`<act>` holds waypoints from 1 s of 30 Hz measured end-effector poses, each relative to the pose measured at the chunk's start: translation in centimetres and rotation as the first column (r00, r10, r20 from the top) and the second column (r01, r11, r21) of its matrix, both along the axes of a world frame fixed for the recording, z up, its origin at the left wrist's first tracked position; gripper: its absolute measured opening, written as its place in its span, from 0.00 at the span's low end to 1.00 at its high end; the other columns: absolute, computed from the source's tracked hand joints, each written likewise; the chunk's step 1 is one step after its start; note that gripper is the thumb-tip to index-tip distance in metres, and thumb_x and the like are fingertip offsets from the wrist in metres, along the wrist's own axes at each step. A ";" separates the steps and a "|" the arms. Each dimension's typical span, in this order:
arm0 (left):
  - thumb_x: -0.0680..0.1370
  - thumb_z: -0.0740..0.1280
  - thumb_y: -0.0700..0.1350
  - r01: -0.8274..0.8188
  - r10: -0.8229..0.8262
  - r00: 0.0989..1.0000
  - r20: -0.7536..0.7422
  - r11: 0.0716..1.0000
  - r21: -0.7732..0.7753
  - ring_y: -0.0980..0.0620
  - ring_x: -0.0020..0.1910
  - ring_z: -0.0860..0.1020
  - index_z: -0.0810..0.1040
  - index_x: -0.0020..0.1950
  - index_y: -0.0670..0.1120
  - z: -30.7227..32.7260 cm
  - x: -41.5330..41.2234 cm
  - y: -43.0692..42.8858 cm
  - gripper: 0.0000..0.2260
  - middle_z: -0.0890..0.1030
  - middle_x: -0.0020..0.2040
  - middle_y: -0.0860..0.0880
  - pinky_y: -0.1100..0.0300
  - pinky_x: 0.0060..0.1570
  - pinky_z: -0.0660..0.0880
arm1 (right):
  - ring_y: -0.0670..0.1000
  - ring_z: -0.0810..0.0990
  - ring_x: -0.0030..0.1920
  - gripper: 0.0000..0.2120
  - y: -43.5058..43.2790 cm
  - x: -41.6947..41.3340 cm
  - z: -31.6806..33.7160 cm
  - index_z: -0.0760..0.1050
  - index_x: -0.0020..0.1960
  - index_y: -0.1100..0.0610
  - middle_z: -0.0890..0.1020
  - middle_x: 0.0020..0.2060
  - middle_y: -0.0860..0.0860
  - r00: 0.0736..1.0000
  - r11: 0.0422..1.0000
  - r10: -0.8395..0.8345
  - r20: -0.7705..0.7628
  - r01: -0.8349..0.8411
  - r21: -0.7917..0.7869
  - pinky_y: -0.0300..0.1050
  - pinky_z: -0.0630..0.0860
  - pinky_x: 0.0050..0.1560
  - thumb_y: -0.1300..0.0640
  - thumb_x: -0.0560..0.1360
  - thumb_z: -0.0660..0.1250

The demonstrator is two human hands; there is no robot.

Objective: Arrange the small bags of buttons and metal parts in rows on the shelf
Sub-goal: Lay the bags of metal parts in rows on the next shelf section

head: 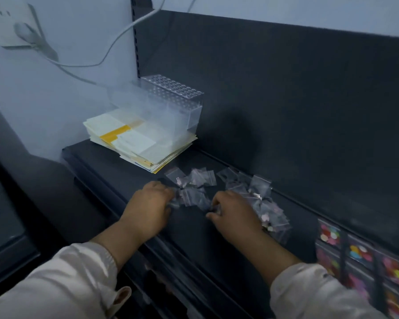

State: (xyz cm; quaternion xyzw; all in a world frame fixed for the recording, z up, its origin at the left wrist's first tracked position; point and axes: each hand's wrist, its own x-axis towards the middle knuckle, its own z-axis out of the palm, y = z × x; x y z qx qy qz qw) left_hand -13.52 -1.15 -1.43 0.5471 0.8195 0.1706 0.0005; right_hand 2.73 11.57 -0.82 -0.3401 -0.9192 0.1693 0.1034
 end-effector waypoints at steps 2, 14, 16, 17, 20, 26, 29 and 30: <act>0.69 0.66 0.37 0.050 -0.050 0.998 0.042 0.999 0.004 0.44 0.52 0.75 0.79 0.52 0.48 -1.0 -1.2 0.7 0.13 0.80 0.49 0.48 0.55 0.48 0.74 | 0.50 0.72 0.52 0.12 0.3 -0.9 -0.7 0.72 0.49 0.52 0.75 0.49 0.49 0.999 0.999 -0.037 0.026 0.037 -0.003 0.46 0.71 0.52 0.49 0.71 0.70; 0.76 0.64 0.44 -0.022 -0.005 0.991 0.131 0.979 0.205 0.49 0.39 0.73 0.75 0.40 0.46 -2.6 -3.4 2.3 0.05 0.77 0.37 0.49 0.56 0.35 0.68 | 0.54 0.75 0.45 0.06 0.6 -3.1 -2.2 0.74 0.45 0.57 0.80 0.40 0.53 0.983 0.978 -0.183 -0.014 0.183 0.101 0.44 0.69 0.39 0.62 0.73 0.58; 0.76 0.65 0.44 -0.073 -0.015 0.962 0.272 0.948 0.309 0.51 0.37 0.72 0.73 0.38 0.48 -1.4 -2.9 2.6 0.07 0.74 0.35 0.50 0.56 0.34 0.69 | 0.52 0.75 0.42 0.06 0.7 -2.8 -1.3 0.74 0.44 0.55 0.79 0.39 0.52 0.975 0.977 -0.209 -0.080 0.211 0.016 0.43 0.69 0.37 0.62 0.74 0.58; 0.76 0.65 0.45 -0.116 -0.023 0.929 0.370 0.930 0.349 0.53 0.34 0.72 0.72 0.36 0.49 -0.7 -2.4 2.8 0.09 0.73 0.33 0.52 0.56 0.33 0.69 | 0.51 0.76 0.39 0.06 0.7 -2.7 -0.8 0.74 0.44 0.54 0.79 0.38 0.51 0.966 0.975 -0.223 -0.128 0.218 -0.052 0.42 0.69 0.36 0.62 0.74 0.59; 0.75 0.66 0.43 -0.212 -0.055 0.758 0.650 0.921 0.326 0.55 0.30 0.69 0.70 0.36 0.46 1.3 -0.8 3.5 0.09 0.72 0.31 0.52 0.57 0.32 0.67 | 0.48 0.76 0.32 0.09 0.6 -2.1 0.5 0.73 0.41 0.51 0.79 0.34 0.50 0.891 0.897 -0.344 -0.297 0.219 -0.385 0.43 0.73 0.36 0.63 0.75 0.61; 0.76 0.61 0.37 -0.208 -0.099 0.298 0.950 0.964 0.165 0.53 0.30 0.75 0.73 0.41 0.44 3.8 3.1 5.5 0.06 0.78 0.31 0.49 0.57 0.34 0.76 | 0.49 0.79 0.31 0.08 -1.5 1.6 4.1 0.74 0.44 0.54 0.80 0.34 0.51 0.786 0.521 -0.560 -0.260 0.090 -0.849 0.41 0.77 0.31 0.61 0.79 0.59; 0.78 0.61 0.39 -0.093 -0.058 0.204 0.977 0.993 0.079 0.51 0.36 0.78 0.74 0.44 0.45 4.5 5.7 5.9 0.05 0.79 0.38 0.48 0.52 0.41 0.80 | 0.46 0.76 0.27 0.07 -2.6 3.9 5.1 0.75 0.44 0.53 0.80 0.31 0.49 0.745 0.426 -0.618 -0.250 0.050 -0.903 0.39 0.73 0.29 0.58 0.79 0.61; 0.78 0.61 0.39 -0.059 -0.046 0.179 0.983 0.997 0.057 0.50 0.39 0.79 0.74 0.44 0.46 4.7 6.6 6.0 0.05 0.79 0.41 0.47 0.52 0.41 0.80 | 0.46 0.75 0.26 0.06 -2.8 4.7 5.2 0.75 0.44 0.53 0.80 0.30 0.49 0.726 0.398 -0.642 -0.247 0.040 -0.917 0.38 0.71 0.29 0.57 0.79 0.61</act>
